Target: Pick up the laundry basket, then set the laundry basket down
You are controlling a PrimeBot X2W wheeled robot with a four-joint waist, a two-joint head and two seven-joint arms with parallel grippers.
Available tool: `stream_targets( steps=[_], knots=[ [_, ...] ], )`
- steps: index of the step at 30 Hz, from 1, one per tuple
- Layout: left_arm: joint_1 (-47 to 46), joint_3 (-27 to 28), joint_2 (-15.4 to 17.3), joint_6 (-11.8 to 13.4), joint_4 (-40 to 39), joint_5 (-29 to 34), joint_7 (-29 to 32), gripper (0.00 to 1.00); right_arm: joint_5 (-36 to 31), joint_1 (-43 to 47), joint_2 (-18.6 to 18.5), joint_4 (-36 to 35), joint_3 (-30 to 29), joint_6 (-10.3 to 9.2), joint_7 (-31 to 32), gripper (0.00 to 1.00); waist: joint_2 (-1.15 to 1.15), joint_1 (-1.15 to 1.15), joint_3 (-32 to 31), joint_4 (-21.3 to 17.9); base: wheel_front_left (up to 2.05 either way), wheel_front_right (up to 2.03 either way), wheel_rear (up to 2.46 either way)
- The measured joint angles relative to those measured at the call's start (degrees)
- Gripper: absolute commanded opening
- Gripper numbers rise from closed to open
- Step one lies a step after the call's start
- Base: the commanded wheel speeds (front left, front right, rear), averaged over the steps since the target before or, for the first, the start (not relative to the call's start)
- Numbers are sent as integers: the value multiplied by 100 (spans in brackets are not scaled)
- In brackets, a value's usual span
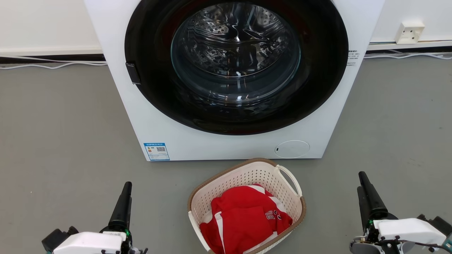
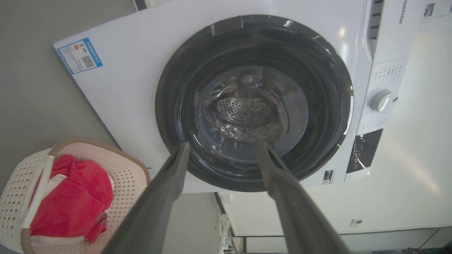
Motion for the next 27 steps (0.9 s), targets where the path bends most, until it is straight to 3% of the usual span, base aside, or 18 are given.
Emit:
stream_targets(
  steps=[27],
  knots=[
    [-29,-335,15,56,-335,2552,-428,100,-2487,-16,-97,-327,363,3,-430,100,0,-1,34,9,0,0,0]
  ],
)
